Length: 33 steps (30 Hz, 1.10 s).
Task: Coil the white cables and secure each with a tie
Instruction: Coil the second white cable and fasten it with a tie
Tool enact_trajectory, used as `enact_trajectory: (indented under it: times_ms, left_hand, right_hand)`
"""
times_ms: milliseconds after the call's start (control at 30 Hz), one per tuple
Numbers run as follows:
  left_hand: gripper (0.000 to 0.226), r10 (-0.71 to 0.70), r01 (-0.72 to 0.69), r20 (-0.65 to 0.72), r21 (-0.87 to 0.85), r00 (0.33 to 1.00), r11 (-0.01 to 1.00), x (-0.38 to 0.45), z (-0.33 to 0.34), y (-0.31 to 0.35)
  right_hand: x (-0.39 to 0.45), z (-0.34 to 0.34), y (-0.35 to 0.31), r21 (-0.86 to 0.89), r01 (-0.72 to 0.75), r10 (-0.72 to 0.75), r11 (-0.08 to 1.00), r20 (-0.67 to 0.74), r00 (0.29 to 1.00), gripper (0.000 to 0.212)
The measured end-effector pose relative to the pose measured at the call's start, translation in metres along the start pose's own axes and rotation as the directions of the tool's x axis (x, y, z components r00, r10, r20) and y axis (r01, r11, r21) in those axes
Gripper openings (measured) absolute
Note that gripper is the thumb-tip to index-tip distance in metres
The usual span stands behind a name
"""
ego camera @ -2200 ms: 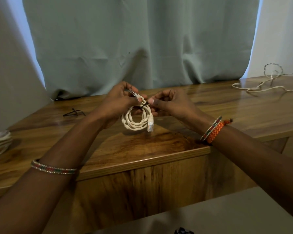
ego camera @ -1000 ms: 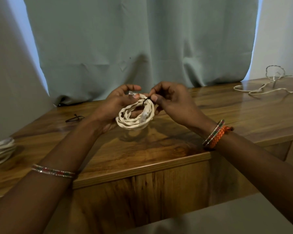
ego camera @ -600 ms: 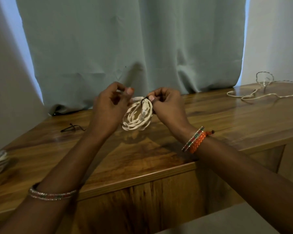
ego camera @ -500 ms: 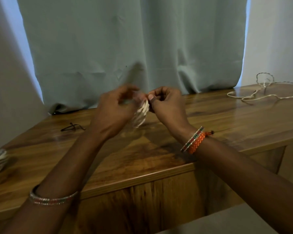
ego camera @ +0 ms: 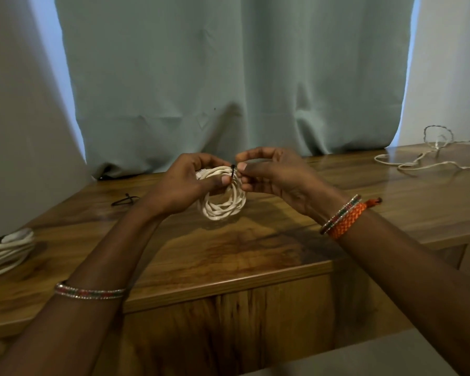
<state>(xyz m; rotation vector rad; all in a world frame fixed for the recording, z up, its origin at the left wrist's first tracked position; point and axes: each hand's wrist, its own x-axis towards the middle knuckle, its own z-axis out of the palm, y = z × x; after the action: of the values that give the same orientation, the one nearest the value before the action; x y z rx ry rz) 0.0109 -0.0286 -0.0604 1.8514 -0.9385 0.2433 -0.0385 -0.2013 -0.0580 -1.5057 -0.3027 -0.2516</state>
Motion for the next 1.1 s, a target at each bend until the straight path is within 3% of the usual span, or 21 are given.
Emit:
enact_trajectory:
  times_ms: [133, 267, 633, 833, 933, 1100]
  left_hand:
    - [0.024, 0.003, 0.0, 0.061, -0.049, 0.998, 0.999, 0.0, 0.003, 0.002]
    - [0.022, 0.004, 0.001, 0.074, -0.075, 0.997, 0.997, 0.0, 0.004, 0.003]
    - [0.018, 0.026, -0.026, 0.053, 0.001, 0.998, 1.0, 0.001, 0.004, 0.001]
    - [0.037, 0.01, -0.005, 0.107, -0.047, 0.994, 0.999, -0.001, 0.003, 0.003]
    - [0.035, -0.006, 0.023, 0.145, -0.116, 0.989, 0.993, -0.003, 0.004, 0.004]
    - [0.034, -0.029, 0.055, 0.164, -0.156, 0.986, 0.986, -0.004, 0.005, 0.006]
  right_hand:
    - [-0.003, -0.011, -0.005, -0.24, 0.122, -0.107, 0.963, 0.077, 0.991, 0.012]
    - [0.001, -0.015, -0.009, -0.463, 0.233, -0.195, 0.855, 0.127, 0.972, 0.01]
    - [0.003, -0.014, 0.003, -0.403, 0.322, -0.292, 0.856, 0.137, 0.947, 0.012]
    - [0.003, -0.015, 0.005, -0.513, 0.445, -0.428, 0.734, 0.16, 0.89, 0.006]
    - [0.001, -0.015, 0.005, -0.584, 0.504, -0.496, 0.636, 0.192, 0.847, 0.007]
    - [-0.001, -0.015, 0.008, -0.614, 0.544, -0.535, 0.572, 0.223, 0.815, 0.01]
